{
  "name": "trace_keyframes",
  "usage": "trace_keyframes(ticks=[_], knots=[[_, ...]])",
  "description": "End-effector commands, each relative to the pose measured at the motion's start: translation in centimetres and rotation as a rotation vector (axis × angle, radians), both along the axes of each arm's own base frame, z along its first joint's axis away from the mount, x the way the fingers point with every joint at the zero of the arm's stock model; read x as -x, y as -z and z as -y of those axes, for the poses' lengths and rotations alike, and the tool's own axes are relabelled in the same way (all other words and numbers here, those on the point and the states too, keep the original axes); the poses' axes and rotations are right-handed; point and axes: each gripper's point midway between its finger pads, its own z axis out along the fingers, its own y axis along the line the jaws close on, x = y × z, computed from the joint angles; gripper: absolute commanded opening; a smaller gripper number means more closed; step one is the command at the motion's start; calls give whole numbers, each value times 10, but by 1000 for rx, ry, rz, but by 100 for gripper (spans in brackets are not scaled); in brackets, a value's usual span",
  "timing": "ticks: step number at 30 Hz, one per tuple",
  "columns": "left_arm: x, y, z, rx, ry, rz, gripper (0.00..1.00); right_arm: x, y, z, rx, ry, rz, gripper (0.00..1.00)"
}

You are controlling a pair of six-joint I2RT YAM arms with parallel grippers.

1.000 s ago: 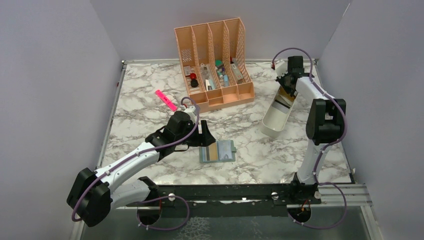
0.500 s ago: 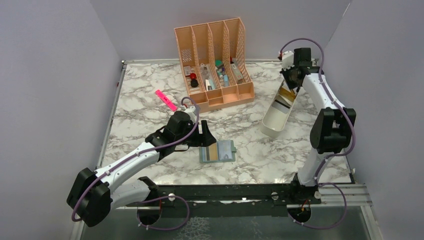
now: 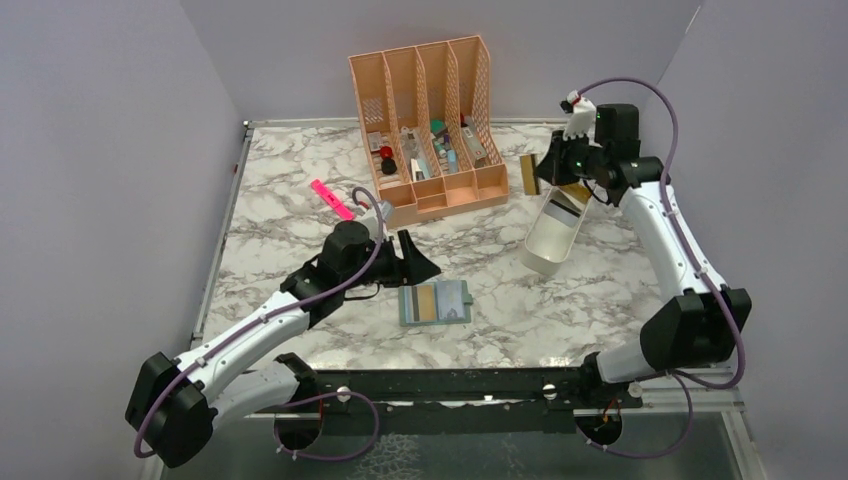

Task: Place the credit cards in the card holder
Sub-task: Pick up the credit card from the storage box.

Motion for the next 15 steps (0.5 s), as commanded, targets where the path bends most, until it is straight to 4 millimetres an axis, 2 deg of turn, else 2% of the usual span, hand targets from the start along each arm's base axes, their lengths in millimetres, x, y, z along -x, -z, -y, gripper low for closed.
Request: trace_keyframes(ticks=[1,4,5,7,11,15], knots=[[4,-41,10,153,19,38,70,46,-42,-80,-355,-217,-6,1],[1,-60,8,174,-1,75,68,84,-58,-122,-518,-365,-26,1],[1,-65,7,183,-10,82,67,98,-53,-133,-576,-404,-62,1],[1,-74,5,209,-21,96,65,125,-60,-152,-683,-499,-86,1],[4,-89,8,290,-18,100,61,167,-68,-174,-835,-632,-120,1],[7,-103,10,371,-10,105,56,194,-72,-182,-930,-693,-161,1]])
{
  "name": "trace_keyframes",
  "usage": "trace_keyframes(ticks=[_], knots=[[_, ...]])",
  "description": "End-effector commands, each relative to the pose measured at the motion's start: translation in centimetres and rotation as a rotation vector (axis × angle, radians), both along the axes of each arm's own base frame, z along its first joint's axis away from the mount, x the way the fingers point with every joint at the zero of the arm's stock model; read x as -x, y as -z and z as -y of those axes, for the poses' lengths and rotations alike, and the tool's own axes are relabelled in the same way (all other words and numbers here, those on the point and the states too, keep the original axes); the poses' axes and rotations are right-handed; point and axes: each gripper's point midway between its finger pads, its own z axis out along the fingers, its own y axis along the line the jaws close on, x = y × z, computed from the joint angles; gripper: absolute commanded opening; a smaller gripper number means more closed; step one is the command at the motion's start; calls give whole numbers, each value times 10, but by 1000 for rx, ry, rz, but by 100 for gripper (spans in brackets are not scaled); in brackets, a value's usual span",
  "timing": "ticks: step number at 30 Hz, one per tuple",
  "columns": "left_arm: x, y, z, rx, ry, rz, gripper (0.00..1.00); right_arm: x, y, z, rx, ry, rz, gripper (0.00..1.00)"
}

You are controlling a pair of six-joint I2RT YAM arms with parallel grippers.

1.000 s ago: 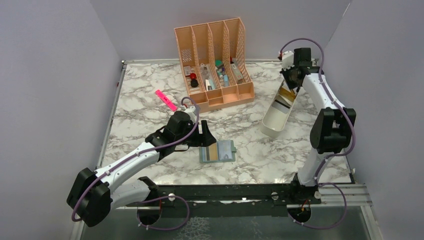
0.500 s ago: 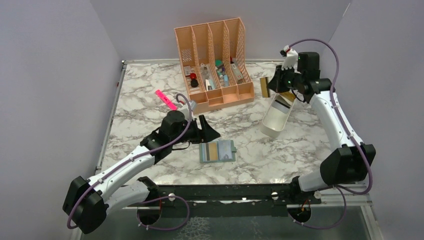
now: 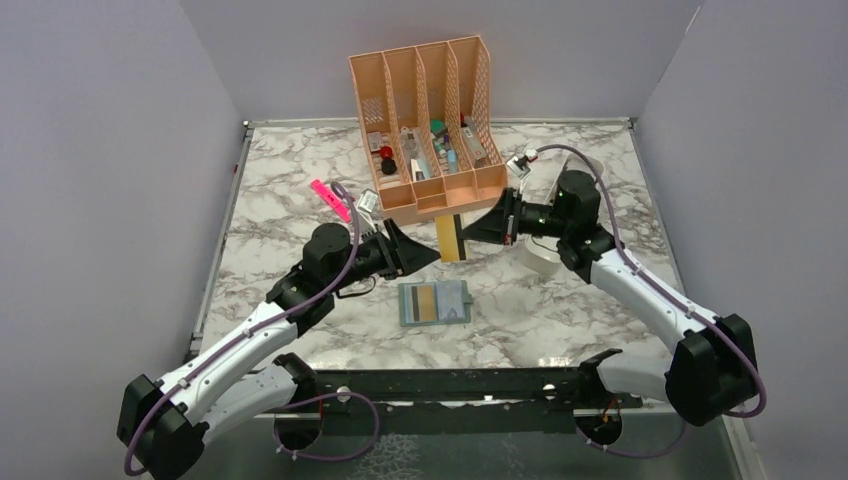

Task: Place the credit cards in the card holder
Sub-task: Pick up the credit card from the storage box.

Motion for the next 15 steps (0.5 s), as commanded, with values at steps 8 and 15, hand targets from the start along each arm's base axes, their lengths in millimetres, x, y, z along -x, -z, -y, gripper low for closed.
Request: trace_keyframes(ticks=[8,15], knots=[[5,-49,9,223,46,61,41,59,-44,-22,-228,-215,6,1],[6,-45,1,223,3,63,0,55,-26,-24,-195,-187,-20,1]])
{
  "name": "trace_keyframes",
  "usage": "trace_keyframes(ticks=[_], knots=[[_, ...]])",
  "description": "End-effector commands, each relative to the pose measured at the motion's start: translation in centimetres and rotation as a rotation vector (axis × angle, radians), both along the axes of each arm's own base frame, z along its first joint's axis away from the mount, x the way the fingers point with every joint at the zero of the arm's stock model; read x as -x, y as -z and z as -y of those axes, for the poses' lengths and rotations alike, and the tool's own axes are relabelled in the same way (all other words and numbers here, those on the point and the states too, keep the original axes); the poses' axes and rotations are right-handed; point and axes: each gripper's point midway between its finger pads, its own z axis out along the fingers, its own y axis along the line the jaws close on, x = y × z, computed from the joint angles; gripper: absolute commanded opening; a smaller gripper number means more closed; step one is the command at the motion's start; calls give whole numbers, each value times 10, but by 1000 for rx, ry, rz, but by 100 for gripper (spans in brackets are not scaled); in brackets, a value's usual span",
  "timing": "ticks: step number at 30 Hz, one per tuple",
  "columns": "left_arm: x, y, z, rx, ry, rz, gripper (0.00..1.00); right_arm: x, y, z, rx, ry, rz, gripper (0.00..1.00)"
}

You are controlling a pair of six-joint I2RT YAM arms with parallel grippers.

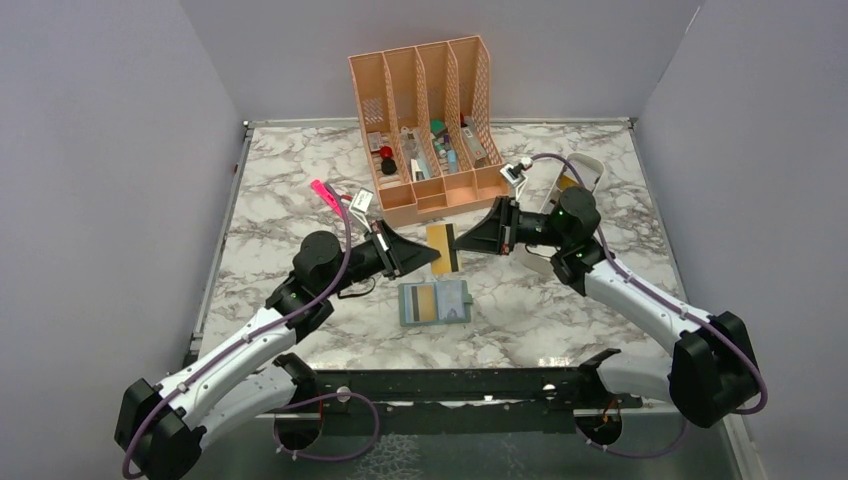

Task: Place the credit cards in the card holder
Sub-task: Pick up the credit card from the storage box.

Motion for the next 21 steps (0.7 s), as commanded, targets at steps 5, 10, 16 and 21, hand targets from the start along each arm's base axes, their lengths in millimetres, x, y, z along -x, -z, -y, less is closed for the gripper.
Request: trace_keyframes(ticks=[5,10,16,21], knots=[[-5,16,-14,-63,-81,-2,0,-8,28,1,121,69,16,31],[-11,54,-28,-202,-149,-50,0,-18,73,12,252,171,-23,39],[-8,106,-28,-310,-124,-143,0,-32,139,27,466,274,-101,38],[-6,140,-26,-355,-99,-197,0,-38,183,28,654,313,-96,38]])
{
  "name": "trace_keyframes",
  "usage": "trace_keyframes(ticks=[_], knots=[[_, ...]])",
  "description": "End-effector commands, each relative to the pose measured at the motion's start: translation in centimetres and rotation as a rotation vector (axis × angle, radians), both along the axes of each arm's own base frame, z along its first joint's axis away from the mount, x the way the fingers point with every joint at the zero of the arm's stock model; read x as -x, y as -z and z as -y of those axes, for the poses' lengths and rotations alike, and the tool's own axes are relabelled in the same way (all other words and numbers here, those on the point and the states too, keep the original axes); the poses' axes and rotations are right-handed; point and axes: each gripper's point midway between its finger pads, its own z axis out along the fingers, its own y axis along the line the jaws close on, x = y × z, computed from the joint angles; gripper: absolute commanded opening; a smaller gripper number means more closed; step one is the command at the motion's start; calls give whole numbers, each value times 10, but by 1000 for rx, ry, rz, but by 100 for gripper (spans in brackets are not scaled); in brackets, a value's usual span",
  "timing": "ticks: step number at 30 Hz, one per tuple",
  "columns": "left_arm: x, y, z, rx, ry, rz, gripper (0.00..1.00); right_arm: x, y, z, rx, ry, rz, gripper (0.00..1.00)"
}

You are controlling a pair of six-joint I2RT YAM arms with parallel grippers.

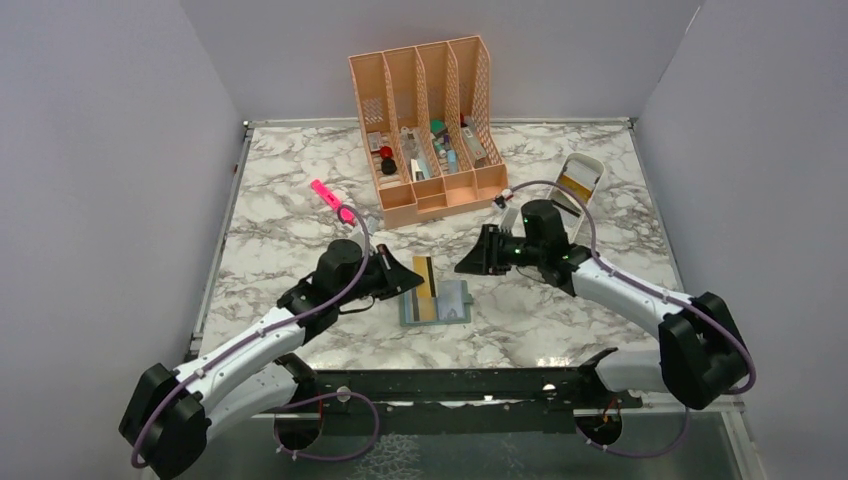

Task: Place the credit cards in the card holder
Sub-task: Pick up the credit card from the storage box, then insert the credit card into the card holder.

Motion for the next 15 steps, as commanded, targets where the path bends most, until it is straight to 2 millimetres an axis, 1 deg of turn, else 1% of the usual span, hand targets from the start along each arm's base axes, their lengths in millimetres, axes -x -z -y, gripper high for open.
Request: trace_keyframes(ticks=[1,7,11,15], knots=[[0,30,-1,-48,7,-35,0,-5,53,7,238,41,-5,38],[1,61,5,-76,41,-101,0,-5,94,4,375,36,-24,39],[2,75,6,-89,48,-125,0,-5,112,8,469,36,-20,40],[2,86,7,-95,52,-141,0,-4,126,18,543,50,-20,33]])
